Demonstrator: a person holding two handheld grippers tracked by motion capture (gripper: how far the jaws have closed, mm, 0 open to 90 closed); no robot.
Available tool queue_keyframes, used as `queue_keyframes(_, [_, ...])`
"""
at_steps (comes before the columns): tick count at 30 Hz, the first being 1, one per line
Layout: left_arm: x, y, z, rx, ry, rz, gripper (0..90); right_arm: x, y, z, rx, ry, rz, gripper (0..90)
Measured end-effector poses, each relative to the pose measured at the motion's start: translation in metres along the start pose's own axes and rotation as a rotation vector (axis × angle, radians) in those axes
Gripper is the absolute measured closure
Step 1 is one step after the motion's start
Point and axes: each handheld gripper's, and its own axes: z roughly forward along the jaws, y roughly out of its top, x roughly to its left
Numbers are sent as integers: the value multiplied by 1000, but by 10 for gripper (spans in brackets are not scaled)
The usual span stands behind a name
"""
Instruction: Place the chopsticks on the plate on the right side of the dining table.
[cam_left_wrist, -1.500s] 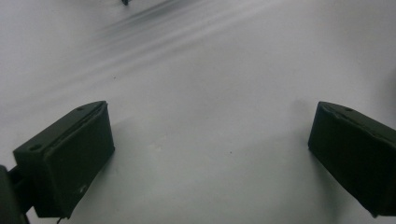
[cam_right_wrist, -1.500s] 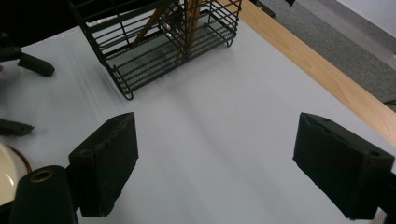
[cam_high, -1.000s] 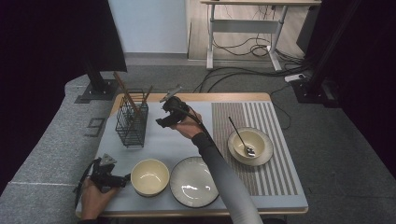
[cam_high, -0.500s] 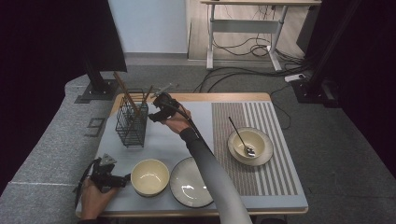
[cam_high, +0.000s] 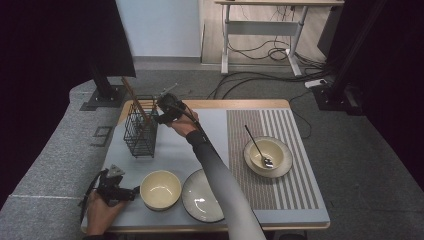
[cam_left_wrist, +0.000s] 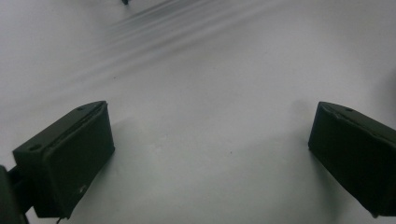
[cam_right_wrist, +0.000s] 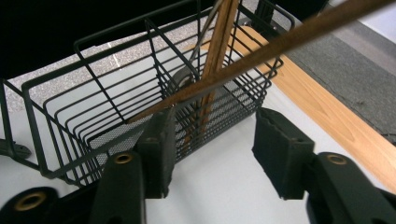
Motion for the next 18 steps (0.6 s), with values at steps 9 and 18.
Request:
queue_keyframes(9, [0,0,0,1,0,0,0,0,7,8,5,-9,-6,537])
queue_keyframes(18, [0,0,0,1,-1,0,0,-1,13,7,-14,-4,-18,598])
